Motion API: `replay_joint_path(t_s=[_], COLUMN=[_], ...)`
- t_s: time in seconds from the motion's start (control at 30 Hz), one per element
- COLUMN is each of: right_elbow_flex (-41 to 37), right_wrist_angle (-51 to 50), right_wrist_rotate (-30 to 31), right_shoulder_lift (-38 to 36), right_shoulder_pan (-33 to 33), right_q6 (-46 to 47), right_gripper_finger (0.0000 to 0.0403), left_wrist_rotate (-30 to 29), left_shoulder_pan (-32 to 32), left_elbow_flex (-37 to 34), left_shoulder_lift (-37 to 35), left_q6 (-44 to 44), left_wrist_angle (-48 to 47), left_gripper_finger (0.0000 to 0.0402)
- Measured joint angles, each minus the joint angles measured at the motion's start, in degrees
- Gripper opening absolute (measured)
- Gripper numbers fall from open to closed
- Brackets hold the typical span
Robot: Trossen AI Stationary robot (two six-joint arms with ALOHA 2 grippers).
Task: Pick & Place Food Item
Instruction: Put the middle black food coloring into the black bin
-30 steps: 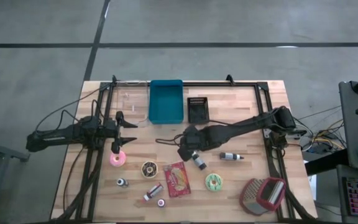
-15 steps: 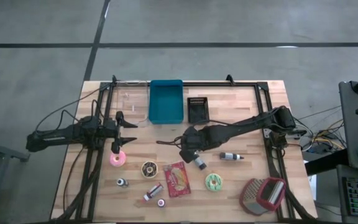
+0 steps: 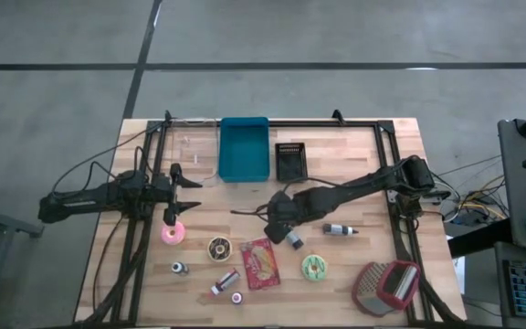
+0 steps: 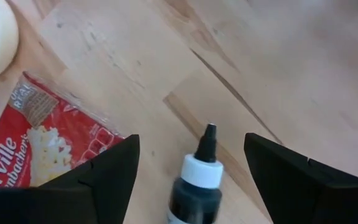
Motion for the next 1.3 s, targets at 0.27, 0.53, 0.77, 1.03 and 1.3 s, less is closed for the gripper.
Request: replay_joint_path(t_s=[0.27, 0.53, 0.77, 1.03, 1.3], right_elbow_flex=[-3.72, -6.49, -10.15, -12.02, -11.81], right_wrist_angle=[4.45, 8.53, 13.54, 15.46, 14.81], right_wrist_rotate=[-1.16, -1.06, -0.97, -0.96, -0.93], right_shoulder_lift=[0.0, 0.0, 0.0, -0.04, -0.04], right_shoulder_pan=[0.0, 0.0, -0.01, -0.5, -0.67], right_q6=[0.03, 0.01, -1.46, -1.47, -1.47], right_gripper_finger=[0.0264, 0.0252, 0.0246, 0.0233, 0.0188], left_wrist_rotate=[0.0, 0.0, 0.0, -0.01, 0.0], left_shoulder_pan=[0.0, -0.02, -0.02, -0.01, -0.02], left_elbow_flex=[0.0, 0.0, 0.0, 0.0, 0.0], left_shoulder_lift=[0.0, 0.0, 0.0, 0.0, -0.02], left_q6=[0.0, 0.0, 0.0, -0.01, 0.0], left_wrist_angle=[0.0, 0.0, 0.0, -0.01, 0.0], left_gripper_finger=[0.0273, 0.0273, 0.0273, 0.0273, 0.0273])
